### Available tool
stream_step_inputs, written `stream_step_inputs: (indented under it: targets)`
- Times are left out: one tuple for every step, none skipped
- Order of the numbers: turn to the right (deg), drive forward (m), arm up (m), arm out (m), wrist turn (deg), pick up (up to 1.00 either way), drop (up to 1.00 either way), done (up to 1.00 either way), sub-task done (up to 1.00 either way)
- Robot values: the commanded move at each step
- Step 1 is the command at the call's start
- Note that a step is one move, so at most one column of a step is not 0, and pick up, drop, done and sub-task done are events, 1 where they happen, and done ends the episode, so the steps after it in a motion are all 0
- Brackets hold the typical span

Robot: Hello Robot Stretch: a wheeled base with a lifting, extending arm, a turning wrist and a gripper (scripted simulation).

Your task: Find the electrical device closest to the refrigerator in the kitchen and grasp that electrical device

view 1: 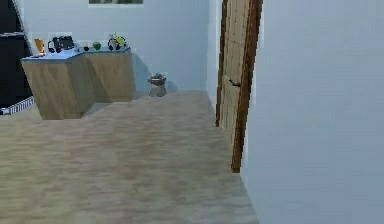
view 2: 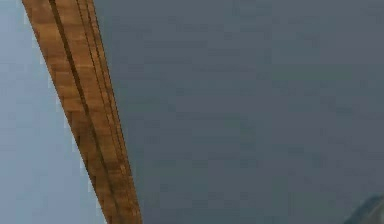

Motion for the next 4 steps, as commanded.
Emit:
stream_step_inputs:
  targets:
    - [0.0, 0.3, 0.0, 0.0, 0.0, 0.0, 0.0, 0.0, 0.0]
    - [-9.0, 0.0, 0.0, 0.0, 0.0, 0.0, 0.0, 0.0, 0.0]
    - [0.0, 1.0, 0.0, 0.0, 0.0, 0.0, 0.0, 0.0, 0.0]
    - [0.0, 1.0, 0.0, 0.0, 0.0, 0.0, 0.0, 0.0, 0.0]
